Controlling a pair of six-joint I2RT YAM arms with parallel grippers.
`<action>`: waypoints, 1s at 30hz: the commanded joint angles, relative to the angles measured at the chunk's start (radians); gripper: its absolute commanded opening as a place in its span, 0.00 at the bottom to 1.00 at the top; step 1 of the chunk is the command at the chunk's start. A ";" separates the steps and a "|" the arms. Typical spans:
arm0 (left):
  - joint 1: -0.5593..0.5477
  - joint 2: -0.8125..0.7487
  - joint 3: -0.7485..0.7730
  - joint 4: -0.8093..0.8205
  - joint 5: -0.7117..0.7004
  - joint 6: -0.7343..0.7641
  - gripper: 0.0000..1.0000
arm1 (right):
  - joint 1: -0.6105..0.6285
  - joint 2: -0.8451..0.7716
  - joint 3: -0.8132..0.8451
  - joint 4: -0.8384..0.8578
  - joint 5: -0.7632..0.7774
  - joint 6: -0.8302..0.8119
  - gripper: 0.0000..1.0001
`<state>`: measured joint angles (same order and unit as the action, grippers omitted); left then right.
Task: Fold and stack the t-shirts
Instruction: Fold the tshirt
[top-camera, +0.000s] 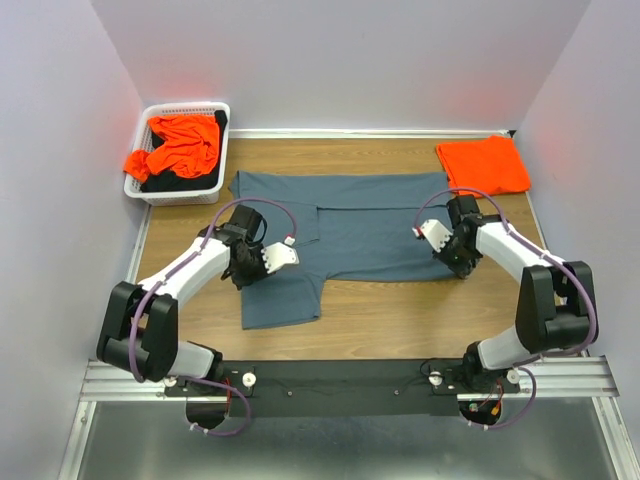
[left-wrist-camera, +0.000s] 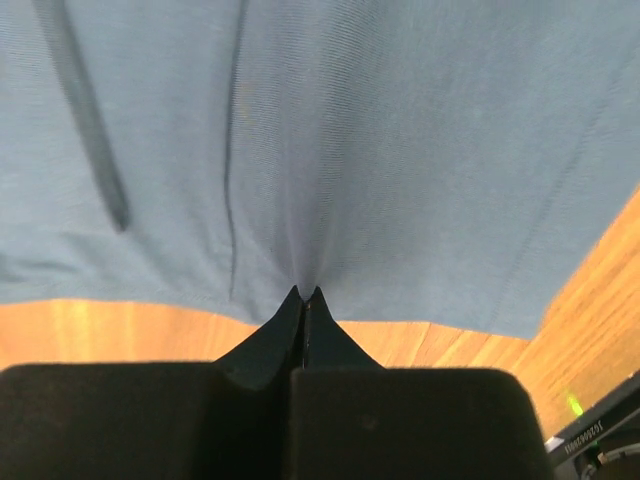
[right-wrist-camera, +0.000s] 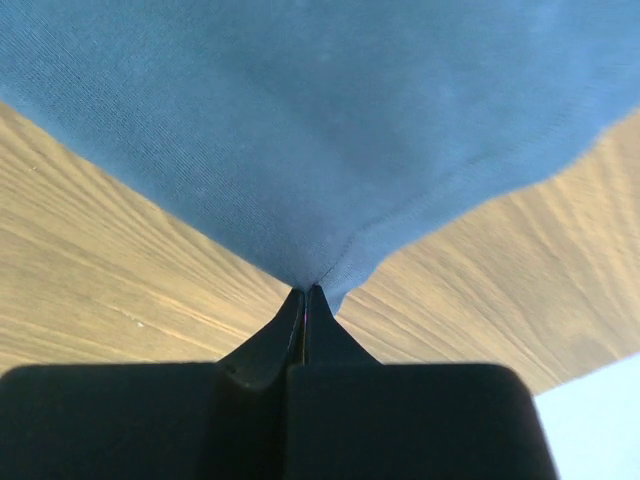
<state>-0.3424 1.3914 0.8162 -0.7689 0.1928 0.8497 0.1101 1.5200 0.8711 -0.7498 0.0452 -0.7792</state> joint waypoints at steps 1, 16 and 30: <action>-0.001 -0.038 0.052 -0.085 0.008 0.003 0.00 | 0.000 -0.061 0.042 -0.017 0.016 -0.005 0.01; 0.002 -0.150 0.083 -0.242 0.057 0.038 0.00 | -0.001 -0.268 -0.020 -0.131 0.039 -0.058 0.01; 0.083 0.086 0.388 -0.182 0.045 0.049 0.00 | -0.026 0.006 0.278 -0.131 0.025 -0.111 0.01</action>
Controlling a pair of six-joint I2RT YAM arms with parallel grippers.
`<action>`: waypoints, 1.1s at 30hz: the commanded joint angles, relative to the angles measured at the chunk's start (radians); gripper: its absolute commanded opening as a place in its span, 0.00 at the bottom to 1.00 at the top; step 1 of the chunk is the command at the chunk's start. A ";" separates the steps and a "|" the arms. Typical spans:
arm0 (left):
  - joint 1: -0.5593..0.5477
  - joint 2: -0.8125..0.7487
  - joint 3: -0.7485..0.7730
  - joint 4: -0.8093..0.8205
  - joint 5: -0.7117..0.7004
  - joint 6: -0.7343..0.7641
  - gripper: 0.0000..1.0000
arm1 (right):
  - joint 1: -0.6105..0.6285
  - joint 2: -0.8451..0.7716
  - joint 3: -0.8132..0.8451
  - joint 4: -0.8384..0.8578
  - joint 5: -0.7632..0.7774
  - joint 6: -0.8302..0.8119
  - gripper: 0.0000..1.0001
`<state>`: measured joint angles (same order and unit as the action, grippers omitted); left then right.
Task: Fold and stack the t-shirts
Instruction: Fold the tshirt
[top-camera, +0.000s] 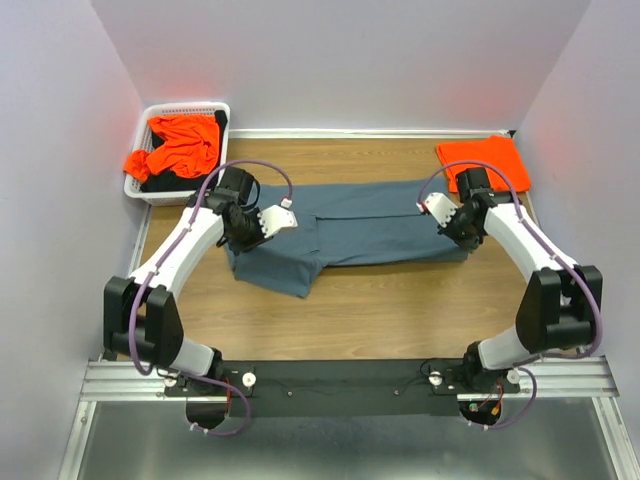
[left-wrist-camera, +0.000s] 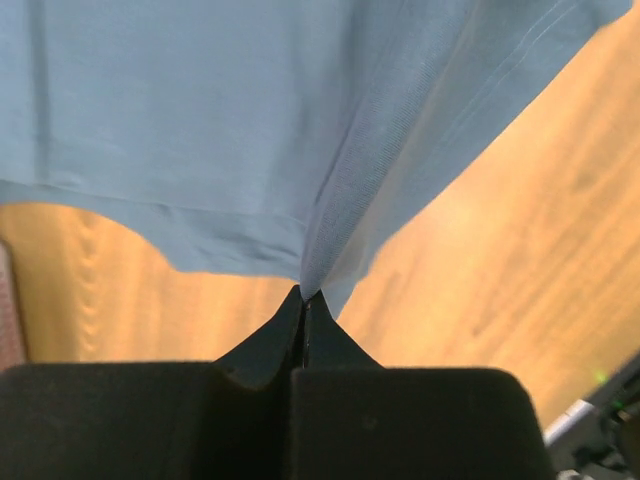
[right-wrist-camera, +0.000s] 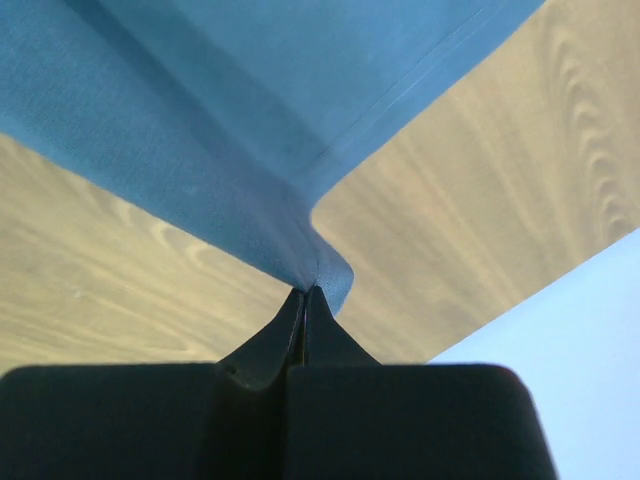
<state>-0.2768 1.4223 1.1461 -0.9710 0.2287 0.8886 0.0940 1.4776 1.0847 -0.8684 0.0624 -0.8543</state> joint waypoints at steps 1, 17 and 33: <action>0.024 0.091 0.091 0.028 0.008 0.012 0.00 | -0.013 0.082 0.078 -0.012 0.007 -0.043 0.01; 0.079 0.401 0.375 0.060 -0.008 0.042 0.00 | -0.043 0.389 0.351 -0.006 0.010 -0.084 0.01; 0.110 0.523 0.440 0.087 -0.026 0.050 0.00 | -0.046 0.546 0.486 -0.004 0.017 -0.095 0.01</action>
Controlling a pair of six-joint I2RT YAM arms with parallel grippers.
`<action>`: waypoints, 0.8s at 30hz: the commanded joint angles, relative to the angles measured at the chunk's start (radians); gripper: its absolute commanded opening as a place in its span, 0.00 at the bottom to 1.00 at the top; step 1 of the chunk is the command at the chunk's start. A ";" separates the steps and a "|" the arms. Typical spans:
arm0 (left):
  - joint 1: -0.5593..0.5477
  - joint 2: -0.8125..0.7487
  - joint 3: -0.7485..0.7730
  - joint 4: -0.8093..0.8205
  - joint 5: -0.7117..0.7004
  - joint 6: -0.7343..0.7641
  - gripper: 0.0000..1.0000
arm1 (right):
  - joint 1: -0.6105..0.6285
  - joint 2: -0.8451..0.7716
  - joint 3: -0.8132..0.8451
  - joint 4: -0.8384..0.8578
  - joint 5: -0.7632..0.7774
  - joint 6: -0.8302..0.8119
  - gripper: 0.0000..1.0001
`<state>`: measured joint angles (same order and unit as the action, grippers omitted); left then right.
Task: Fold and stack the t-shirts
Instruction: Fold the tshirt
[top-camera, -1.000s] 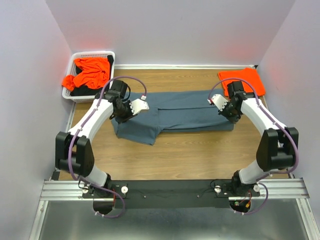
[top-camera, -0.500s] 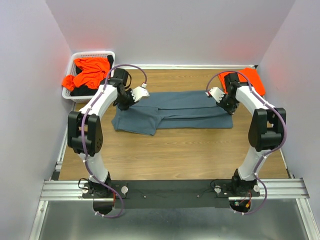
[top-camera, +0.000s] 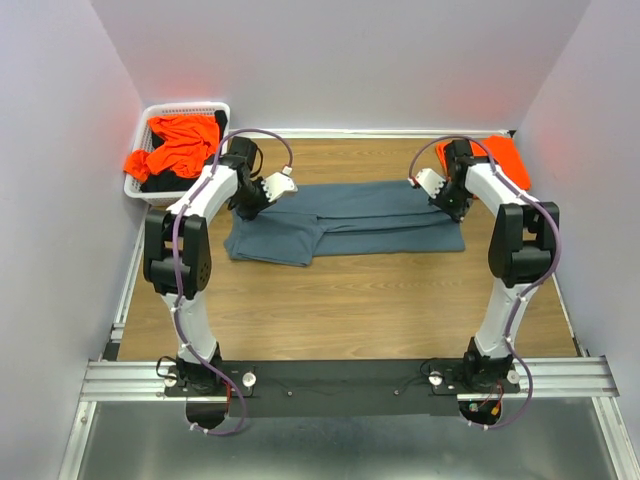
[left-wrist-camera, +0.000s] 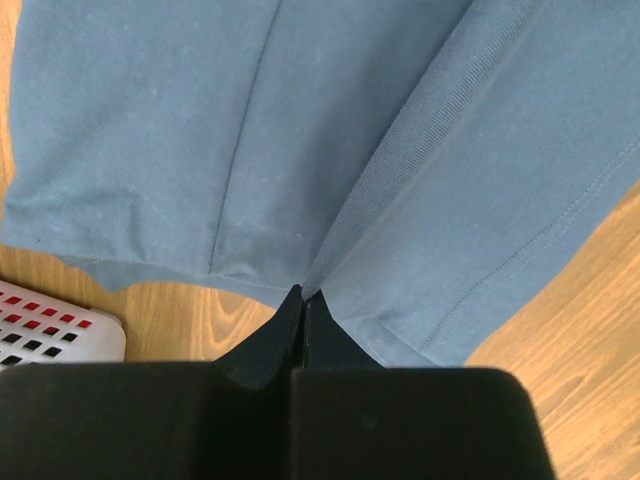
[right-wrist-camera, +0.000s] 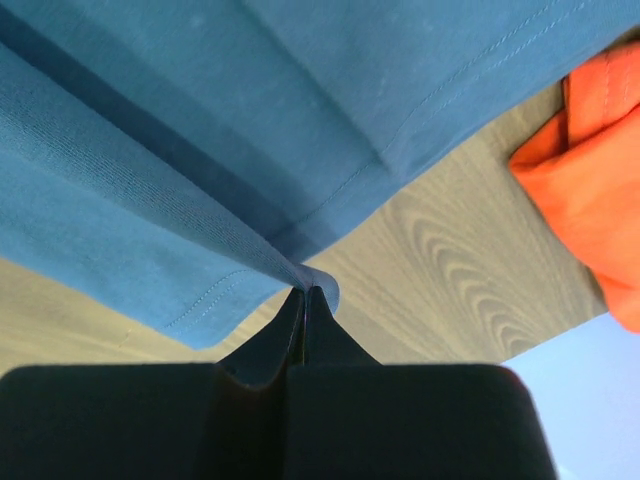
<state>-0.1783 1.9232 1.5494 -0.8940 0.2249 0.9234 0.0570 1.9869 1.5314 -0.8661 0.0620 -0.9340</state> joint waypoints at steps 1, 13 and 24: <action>0.013 0.025 0.040 0.010 -0.022 0.017 0.00 | -0.011 0.042 0.044 -0.005 0.018 -0.014 0.01; 0.016 0.069 0.064 0.024 -0.019 0.005 0.00 | -0.009 0.105 0.121 -0.004 0.035 -0.011 0.01; 0.020 0.094 0.077 0.035 -0.029 0.000 0.00 | -0.009 0.148 0.171 -0.005 0.032 0.001 0.01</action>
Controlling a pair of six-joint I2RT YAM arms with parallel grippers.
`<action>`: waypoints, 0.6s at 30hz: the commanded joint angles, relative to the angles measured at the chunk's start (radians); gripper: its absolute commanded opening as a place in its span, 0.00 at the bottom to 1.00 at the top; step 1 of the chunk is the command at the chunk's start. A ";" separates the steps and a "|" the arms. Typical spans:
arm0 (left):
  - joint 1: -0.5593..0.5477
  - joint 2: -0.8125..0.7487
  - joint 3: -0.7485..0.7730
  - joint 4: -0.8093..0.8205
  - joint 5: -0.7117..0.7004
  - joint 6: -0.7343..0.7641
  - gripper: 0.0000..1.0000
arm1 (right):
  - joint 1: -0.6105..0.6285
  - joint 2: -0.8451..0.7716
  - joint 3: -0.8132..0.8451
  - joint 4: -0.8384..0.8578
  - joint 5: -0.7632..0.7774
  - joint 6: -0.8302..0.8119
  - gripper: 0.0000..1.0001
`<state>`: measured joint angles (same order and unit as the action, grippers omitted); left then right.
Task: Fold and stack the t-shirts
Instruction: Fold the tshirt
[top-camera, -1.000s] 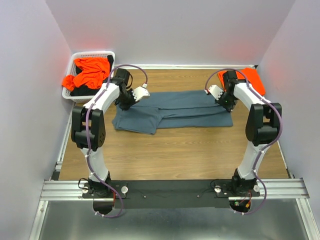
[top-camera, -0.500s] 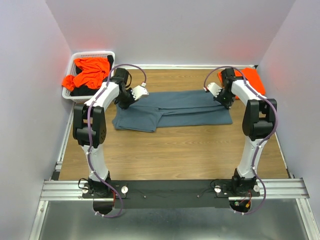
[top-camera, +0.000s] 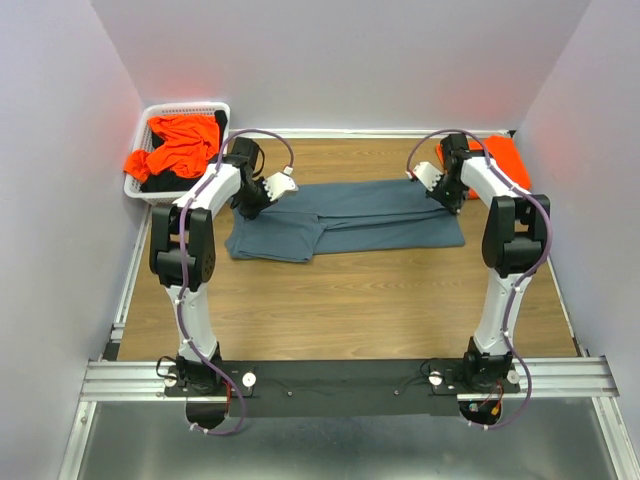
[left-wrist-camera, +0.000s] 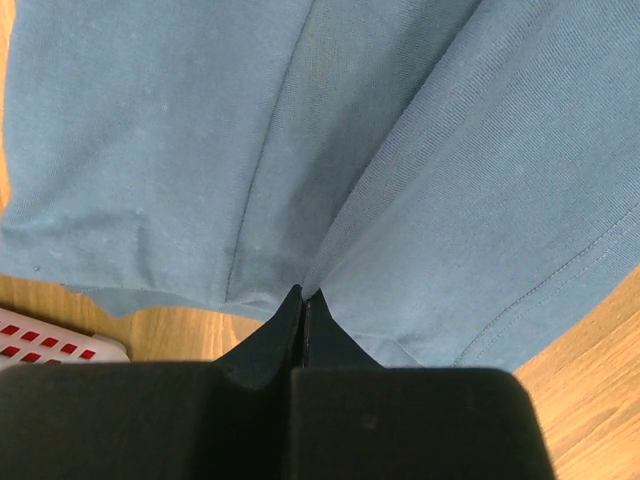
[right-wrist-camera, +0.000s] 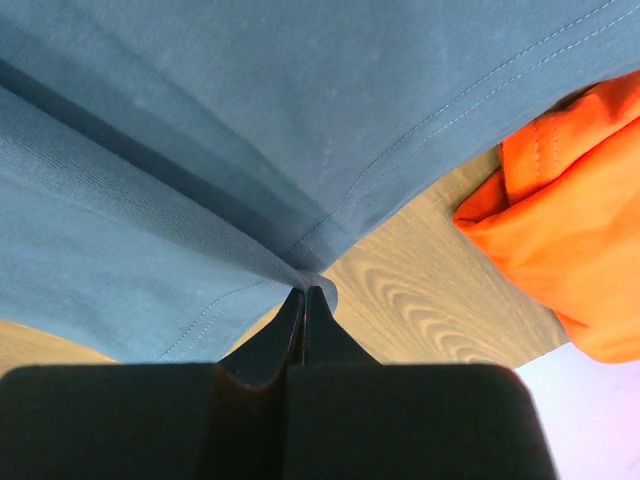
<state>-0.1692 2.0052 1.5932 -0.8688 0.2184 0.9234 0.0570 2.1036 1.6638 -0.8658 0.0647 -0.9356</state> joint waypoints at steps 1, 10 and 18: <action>0.011 0.013 0.031 0.011 -0.024 -0.001 0.00 | -0.011 0.033 0.043 -0.004 0.029 0.004 0.00; 0.028 0.029 0.031 0.037 -0.025 -0.040 0.22 | -0.011 0.061 0.091 -0.007 0.044 0.047 0.38; 0.145 -0.153 -0.037 -0.052 0.176 -0.090 0.54 | -0.080 -0.074 0.119 -0.126 -0.096 0.196 0.47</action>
<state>-0.0818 1.9926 1.6070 -0.8696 0.2710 0.8631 0.0246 2.1246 1.7447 -0.8902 0.0616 -0.8337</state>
